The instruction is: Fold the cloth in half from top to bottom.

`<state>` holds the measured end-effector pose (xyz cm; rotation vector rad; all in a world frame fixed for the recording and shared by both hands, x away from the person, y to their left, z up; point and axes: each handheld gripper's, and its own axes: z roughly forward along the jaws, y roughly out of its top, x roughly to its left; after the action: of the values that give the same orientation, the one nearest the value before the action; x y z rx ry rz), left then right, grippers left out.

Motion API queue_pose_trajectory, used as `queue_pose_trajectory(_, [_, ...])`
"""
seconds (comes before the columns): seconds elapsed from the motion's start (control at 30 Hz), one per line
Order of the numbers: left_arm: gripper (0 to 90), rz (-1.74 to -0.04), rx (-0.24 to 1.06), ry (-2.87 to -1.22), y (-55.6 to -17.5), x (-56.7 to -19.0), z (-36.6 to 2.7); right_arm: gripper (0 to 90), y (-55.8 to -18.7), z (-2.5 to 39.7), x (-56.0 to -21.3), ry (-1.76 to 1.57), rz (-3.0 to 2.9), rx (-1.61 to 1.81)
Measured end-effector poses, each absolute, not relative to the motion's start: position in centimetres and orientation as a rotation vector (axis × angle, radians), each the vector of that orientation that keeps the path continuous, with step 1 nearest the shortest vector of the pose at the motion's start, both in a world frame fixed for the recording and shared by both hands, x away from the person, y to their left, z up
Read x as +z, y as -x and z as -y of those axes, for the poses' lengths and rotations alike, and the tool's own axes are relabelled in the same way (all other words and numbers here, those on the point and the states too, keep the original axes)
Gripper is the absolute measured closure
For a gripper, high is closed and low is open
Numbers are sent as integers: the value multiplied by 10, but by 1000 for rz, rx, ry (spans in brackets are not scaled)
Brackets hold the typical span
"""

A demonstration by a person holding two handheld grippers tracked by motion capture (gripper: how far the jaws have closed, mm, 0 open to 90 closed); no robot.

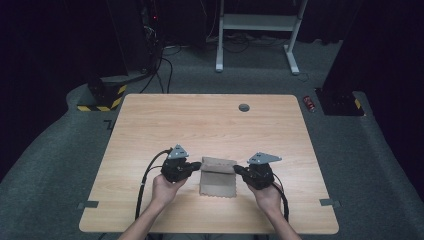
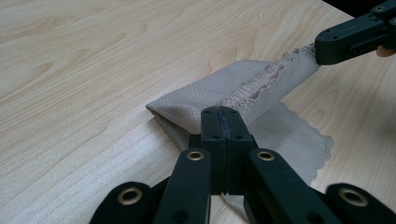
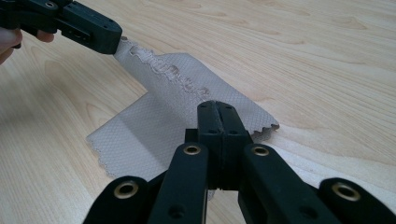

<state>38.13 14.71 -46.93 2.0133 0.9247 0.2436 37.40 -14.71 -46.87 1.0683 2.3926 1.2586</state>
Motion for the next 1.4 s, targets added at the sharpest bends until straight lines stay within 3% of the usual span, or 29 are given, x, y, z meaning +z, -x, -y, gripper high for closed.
queue_pose_trajectory(1.4, [893, -900, 227, -2084, -362, -485, -144, 899, -352, 149, -490, -1053, -2450, 1239])
